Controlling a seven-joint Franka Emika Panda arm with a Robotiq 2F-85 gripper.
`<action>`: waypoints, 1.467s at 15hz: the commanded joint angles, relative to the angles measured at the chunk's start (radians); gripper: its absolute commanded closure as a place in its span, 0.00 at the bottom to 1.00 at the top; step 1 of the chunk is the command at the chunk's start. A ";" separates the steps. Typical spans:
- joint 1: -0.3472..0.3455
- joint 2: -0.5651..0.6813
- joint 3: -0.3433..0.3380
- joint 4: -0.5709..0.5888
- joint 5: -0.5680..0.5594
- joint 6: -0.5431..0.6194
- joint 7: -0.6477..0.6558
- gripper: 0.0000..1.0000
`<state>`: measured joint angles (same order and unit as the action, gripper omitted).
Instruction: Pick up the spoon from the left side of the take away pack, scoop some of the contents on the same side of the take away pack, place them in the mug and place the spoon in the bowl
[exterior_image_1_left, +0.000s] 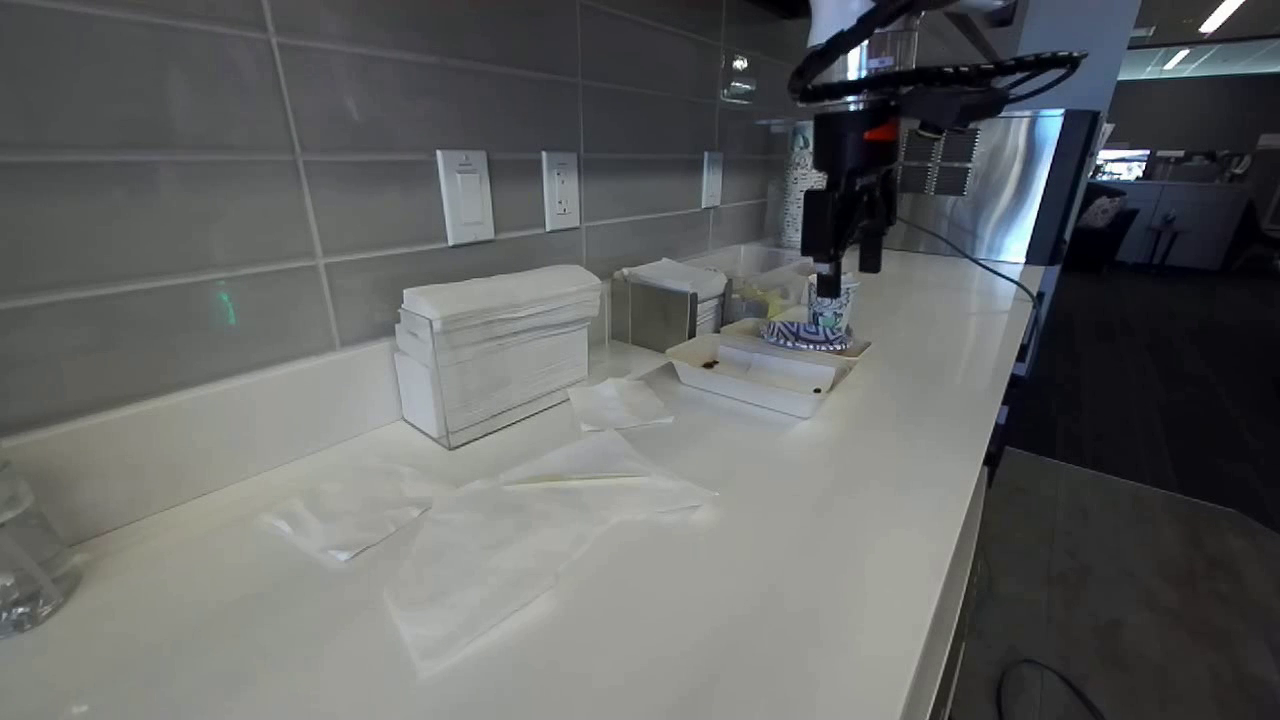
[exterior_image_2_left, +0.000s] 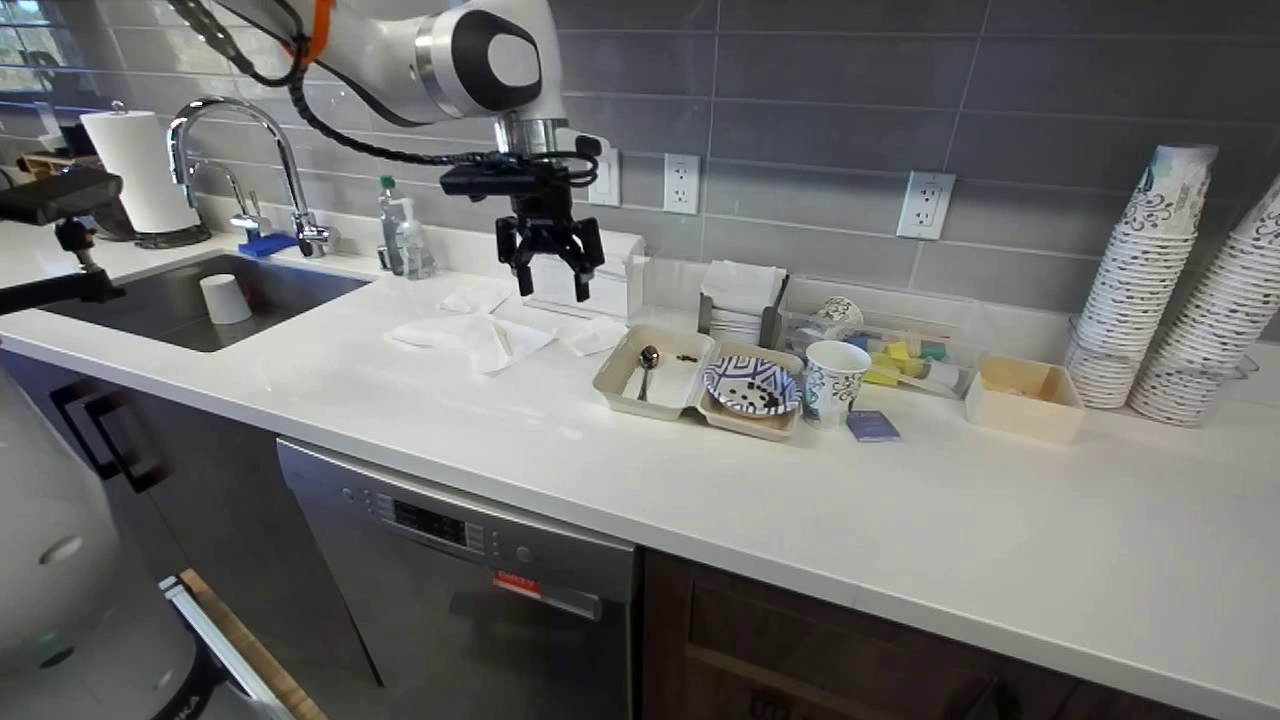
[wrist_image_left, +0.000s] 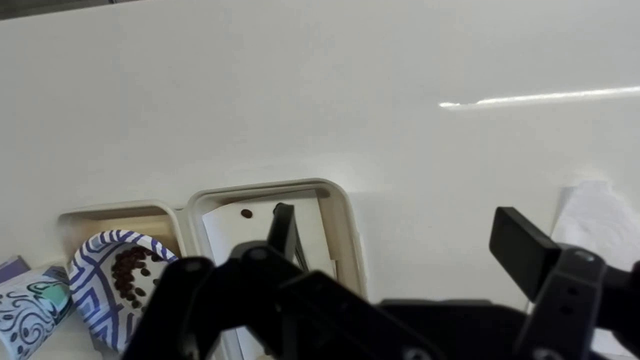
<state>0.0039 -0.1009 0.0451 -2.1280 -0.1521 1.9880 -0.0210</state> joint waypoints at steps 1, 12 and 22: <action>-0.011 0.100 -0.036 0.047 -0.017 0.071 -0.120 0.00; -0.036 0.258 -0.069 0.135 0.003 0.124 -0.160 0.00; -0.055 0.328 -0.062 0.179 0.123 0.250 -0.226 0.00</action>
<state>-0.0320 0.1717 -0.0227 -1.9823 -0.0865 2.1573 -0.2001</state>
